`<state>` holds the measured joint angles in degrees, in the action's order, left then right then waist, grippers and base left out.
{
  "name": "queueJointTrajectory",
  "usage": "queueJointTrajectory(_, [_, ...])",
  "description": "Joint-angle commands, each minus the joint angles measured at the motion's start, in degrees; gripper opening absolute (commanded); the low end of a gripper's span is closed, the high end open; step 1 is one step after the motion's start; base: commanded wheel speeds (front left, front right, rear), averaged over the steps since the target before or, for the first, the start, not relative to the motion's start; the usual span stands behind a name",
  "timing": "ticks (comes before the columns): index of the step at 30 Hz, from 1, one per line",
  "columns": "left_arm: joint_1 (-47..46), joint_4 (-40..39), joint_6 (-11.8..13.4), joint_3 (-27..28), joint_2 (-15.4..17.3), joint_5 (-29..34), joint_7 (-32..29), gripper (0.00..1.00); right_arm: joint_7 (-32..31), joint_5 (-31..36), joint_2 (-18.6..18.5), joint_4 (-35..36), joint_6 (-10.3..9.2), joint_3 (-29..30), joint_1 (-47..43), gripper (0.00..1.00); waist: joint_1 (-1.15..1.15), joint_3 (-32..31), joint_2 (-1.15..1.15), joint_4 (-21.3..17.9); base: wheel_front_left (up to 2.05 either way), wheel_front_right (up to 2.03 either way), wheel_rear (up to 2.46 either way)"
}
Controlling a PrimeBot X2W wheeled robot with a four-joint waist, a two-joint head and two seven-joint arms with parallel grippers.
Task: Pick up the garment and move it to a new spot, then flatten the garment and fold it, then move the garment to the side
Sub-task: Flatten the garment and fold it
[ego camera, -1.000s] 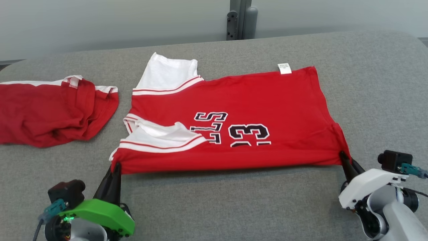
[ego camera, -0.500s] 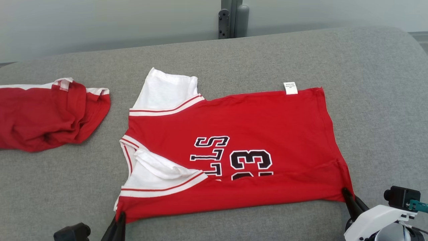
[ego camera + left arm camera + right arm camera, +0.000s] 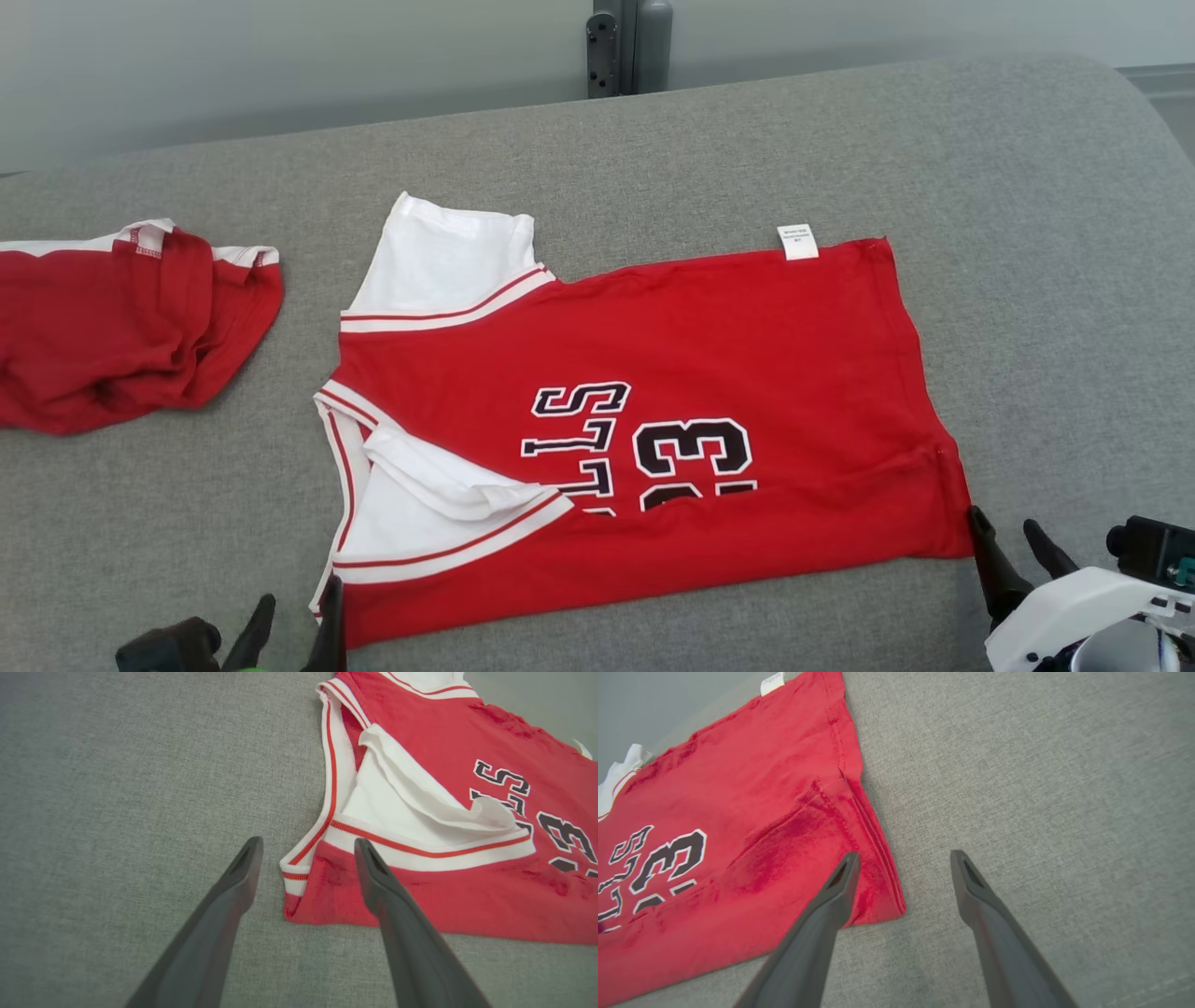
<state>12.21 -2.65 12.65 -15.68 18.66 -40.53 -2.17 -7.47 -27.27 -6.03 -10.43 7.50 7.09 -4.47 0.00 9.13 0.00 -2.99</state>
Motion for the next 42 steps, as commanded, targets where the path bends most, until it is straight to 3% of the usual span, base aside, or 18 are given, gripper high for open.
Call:
queueJointTrajectory(1, [-1.4, -0.6, 0.2, 0.5, 0.8, 0.5, 0.5, 1.00, 0.4, 0.9, 0.0, 0.7, -0.01, 0.7, -0.3, 1.00, 0.00, 0.1, 0.00, -0.2, 0.00, 0.00, 0.00])
queueJointTrajectory(7, [-9.2, -1.0, -0.6, 1.1, 2.8, 3.0, 0.5, 1.00, 1.9, 3.7, 0.2, 3.3, -0.01, 2.2, 2.6, 1.00, 0.00, 0.3, 0.00, -0.8, 0.00, 0.00, 0.00])
queueJointTrajectory(12, [-20.3, 3.5, -2.8, -0.7, 4.0, 5.0, -2.1, 1.00, 2.1, 5.8, 0.5, 3.4, -0.01, -0.2, 6.7, 1.00, 0.00, 1.4, 0.00, -1.6, 0.00, 0.00, 0.00])
queueJointTrajectory(21, [-42.4, 20.9, -7.1, -5.1, 2.9, 8.2, -7.9, 1.00, 3.1, 5.4, 0.5, 1.6, -0.01, -6.7, 15.0, 1.00, 0.00, 8.2, 0.00, -4.1, 0.00, 0.00, 0.00])
queueJointTrajectory(28, [-56.1, 33.3, -9.1, -6.7, 2.4, 10.8, -9.4, 1.00, 4.3, 4.9, -0.3, 1.0, -0.01, -10.7, 21.2, 1.00, 0.00, 14.1, 0.00, -7.3, 0.00, 0.00, 0.00])
queueJointTrajectory(42, [-69.1, 51.0, -10.6, -10.2, 1.1, 14.4, -9.4, 1.00, 6.8, 3.7, -1.0, -0.7, -0.01, -14.3, 26.4, 1.00, 0.00, 19.1, 0.00, -10.4, 0.00, 0.00, 0.00])
